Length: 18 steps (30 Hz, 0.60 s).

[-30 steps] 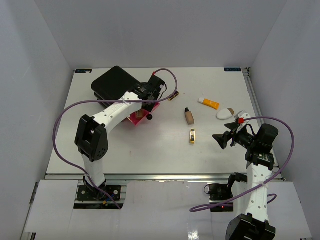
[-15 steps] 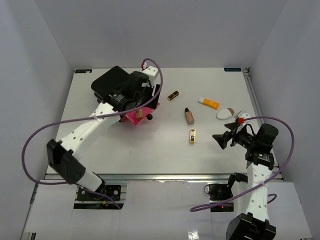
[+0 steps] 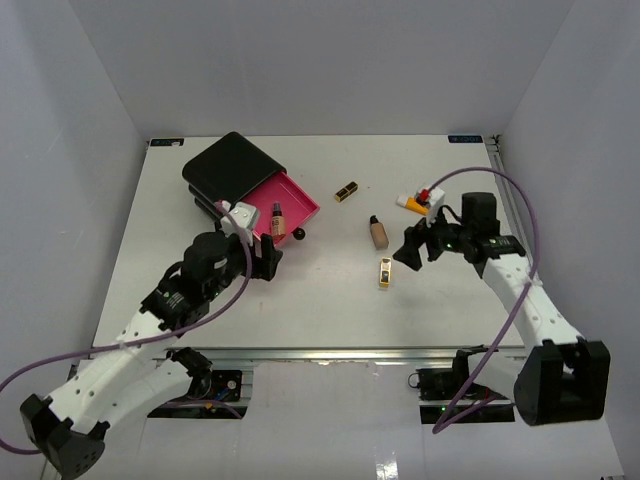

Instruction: Organize the makeup

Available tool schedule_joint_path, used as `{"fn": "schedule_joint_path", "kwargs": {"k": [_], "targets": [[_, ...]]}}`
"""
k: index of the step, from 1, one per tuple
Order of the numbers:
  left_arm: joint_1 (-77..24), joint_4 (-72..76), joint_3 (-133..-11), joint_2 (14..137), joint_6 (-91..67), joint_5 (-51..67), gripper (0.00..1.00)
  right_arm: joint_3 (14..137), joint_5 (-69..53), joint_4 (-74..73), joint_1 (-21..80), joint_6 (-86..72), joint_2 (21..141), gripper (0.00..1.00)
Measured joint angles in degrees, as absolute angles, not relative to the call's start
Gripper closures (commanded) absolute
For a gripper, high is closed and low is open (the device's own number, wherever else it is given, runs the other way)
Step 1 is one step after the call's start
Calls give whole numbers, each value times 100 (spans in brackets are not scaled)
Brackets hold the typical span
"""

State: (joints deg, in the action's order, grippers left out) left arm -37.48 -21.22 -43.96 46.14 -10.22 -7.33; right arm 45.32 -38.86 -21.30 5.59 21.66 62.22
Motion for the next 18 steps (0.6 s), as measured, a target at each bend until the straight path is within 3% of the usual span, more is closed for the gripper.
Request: {"fn": "schedule_joint_path", "kwargs": {"k": [7, 14, 18], "targets": [[-3745, -1635, -4008, 3273, -1042, -1200, 15, 5778, -2281, -2230, 1677, 1478, 8024, 10], [-3744, -1472, -3972, 3111, -1055, -1479, 15, 6488, -965, -2229, 2187, 800, 9255, 9], [-3745, -1466, -3968, 3124, -1055, -1515, 15, 6743, -559, -2216, 2326, 610, 9771, 2]]}}
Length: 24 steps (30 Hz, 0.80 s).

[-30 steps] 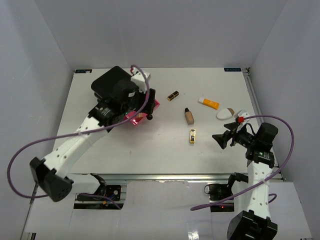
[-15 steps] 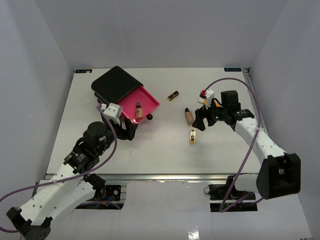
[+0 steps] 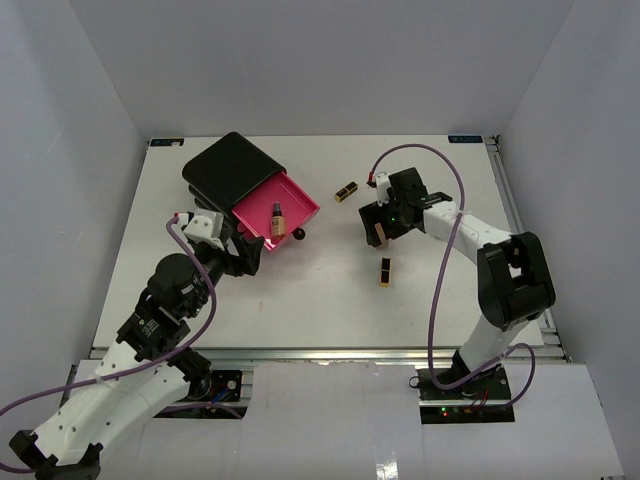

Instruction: Organize the makeup

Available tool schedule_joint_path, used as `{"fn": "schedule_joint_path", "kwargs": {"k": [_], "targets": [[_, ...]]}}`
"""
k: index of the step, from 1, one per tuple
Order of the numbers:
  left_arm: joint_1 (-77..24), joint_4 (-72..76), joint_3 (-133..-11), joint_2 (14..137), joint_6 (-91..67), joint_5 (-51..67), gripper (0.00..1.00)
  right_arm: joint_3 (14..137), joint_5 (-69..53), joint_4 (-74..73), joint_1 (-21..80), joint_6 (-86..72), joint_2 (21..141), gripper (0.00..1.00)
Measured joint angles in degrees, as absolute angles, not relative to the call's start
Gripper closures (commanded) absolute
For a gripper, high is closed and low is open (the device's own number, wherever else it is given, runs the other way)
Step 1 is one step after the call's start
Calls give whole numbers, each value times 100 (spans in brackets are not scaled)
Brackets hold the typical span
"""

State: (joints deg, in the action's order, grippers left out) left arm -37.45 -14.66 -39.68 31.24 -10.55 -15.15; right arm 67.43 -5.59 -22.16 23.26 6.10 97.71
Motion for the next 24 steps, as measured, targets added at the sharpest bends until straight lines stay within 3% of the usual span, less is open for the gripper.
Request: {"fn": "schedule_joint_path", "kwargs": {"k": [2, 8, 15, 21, 24], "targets": [[-3745, -1463, -3968, 3131, -1055, -1524, 15, 6869, -427, -2239, 2350, 548, 9997, 1], [-3745, -1461, -3968, 3130, -1055, -1539, 15, 7068, -270, -2225, 2353, 488, 10420, 14], [-3745, -1459, -3968, 3127, -1055, -1555, 15, 7401, -253, -2248, 2349, 494, 10926, 38], [-3745, -1459, -3968, 3110, -1055, -1569, 15, 7452, -208, -2244, 2348, 581, 11072, 71], [-3745, -1457, -3968, 3092, -1053, -1570, 15, 7441, -195, -2266, 2344, 684, 11021, 81]]}}
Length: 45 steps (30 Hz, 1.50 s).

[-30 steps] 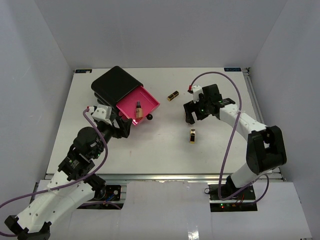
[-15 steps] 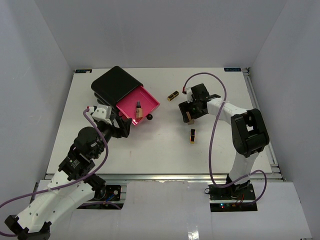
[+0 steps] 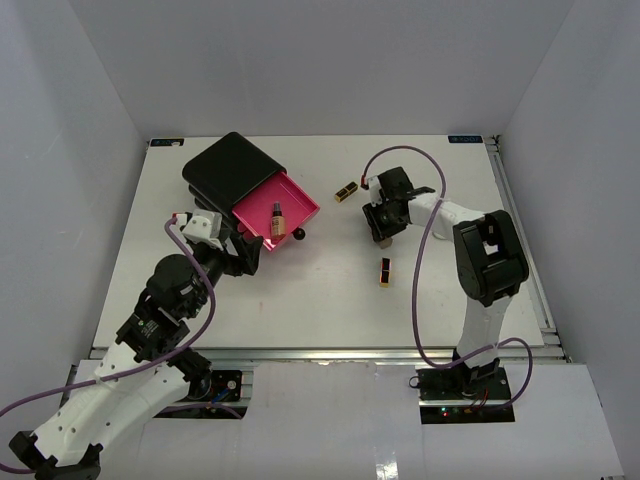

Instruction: Organize the makeup

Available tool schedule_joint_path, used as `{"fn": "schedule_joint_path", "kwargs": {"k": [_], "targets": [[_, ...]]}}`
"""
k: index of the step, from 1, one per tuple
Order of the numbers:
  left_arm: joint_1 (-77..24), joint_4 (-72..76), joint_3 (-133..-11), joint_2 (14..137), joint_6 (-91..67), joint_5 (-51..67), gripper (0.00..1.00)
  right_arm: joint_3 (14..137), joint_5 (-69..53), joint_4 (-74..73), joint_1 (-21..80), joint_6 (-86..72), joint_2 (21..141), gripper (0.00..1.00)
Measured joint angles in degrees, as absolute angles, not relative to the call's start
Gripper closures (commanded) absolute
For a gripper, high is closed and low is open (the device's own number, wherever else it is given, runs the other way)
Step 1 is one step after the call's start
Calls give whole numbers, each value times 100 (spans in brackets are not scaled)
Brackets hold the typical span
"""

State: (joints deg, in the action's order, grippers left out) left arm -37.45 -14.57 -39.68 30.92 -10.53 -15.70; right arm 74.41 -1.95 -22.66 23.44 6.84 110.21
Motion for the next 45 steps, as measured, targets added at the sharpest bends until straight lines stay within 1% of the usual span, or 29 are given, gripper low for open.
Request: {"fn": "schedule_joint_path", "kwargs": {"k": [1, 5, 11, 15, 18, 23, 30, 36, 42, 43, 45], "targets": [[-3745, -1457, -3968, 3090, -1054, -1570, 15, 7421, -191, -2270, 2344, 748, 10966, 85], [-3745, -1457, -3968, 3087, -1054, -1570, 15, 7241, -266, -2287, 2343, 1183, 10468, 90], [-3745, -1453, -3952, 3080, -1052, -1570, 15, 7130, -1116, -2357, 2350, 2368, 9058, 90], [-3743, -1454, -3909, 3059, -1048, -1597, 15, 7714, -1649, -2443, 2501, 2828, 8720, 88], [-3745, -1455, -3900, 3055, -1043, -1627, 15, 8507, -1881, -2434, 2776, 2888, 9039, 88], [-3743, -1455, -3900, 3054, -1035, -1692, 15, 9667, -2151, -2351, 3313, 2609, 9989, 87], [-3743, -1455, -3898, 3034, -1025, -1780, 15, 10369, -2268, -2405, 3795, 2060, 11093, 85], [-3743, -1455, -3898, 2994, -1004, -1800, 14, 10699, -2149, -2426, 3946, 1810, 11644, 82], [-3743, -1455, -3896, 2977, -993, -1800, 14, 10799, -2002, -2414, 4030, 1698, 11841, 76], [-3743, -1455, -3896, 2976, -992, -1800, 14, 10800, -1966, -2411, 4036, 1683, 11858, 73], [-3743, -1455, -3894, 2976, -991, -1800, 14, 10801, -1901, -2408, 4054, 1664, 11889, 63]]}}
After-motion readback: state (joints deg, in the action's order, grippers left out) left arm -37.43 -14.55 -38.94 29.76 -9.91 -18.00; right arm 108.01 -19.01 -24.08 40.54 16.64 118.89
